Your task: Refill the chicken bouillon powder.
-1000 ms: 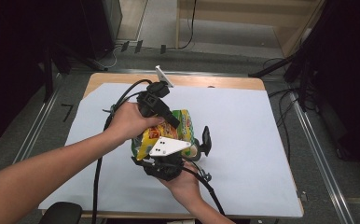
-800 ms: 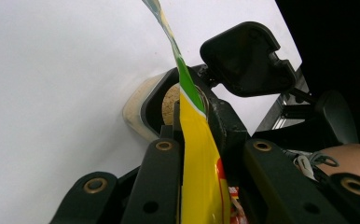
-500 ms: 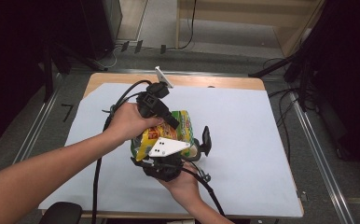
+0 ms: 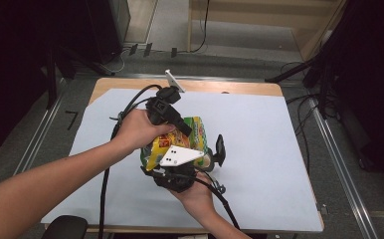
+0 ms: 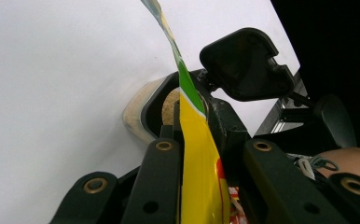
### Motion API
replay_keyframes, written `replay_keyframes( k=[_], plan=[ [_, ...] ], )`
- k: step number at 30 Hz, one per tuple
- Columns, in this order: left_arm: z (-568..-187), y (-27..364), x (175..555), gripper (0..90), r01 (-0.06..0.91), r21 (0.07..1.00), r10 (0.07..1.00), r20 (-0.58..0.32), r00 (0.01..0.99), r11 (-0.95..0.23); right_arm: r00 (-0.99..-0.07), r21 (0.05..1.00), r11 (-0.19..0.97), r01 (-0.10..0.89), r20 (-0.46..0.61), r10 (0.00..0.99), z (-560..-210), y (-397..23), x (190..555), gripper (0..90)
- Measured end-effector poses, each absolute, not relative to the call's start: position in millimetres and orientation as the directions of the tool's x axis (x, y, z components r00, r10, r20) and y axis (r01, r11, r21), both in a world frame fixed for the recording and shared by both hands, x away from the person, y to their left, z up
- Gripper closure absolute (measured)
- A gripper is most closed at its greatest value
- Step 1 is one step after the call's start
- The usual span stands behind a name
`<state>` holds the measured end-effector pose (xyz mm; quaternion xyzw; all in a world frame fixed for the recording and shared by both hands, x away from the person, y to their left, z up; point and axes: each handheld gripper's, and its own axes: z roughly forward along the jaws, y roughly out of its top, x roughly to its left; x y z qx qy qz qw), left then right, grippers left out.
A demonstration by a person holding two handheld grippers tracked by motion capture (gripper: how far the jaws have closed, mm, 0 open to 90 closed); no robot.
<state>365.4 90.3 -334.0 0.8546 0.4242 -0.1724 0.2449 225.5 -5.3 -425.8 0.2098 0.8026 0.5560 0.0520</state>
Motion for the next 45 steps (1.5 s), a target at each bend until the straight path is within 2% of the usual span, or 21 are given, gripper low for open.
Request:
replay_keyframes(
  k=[45],
  plan=[
    [-337.0,85.1,376.0,81.9,0.819,0.261,0.646,-0.513,0.566,-0.51,-0.889,0.911,0.291,0.293,0.147,0.433,-425.4,-13.3,234.3,79.8]
  ],
)
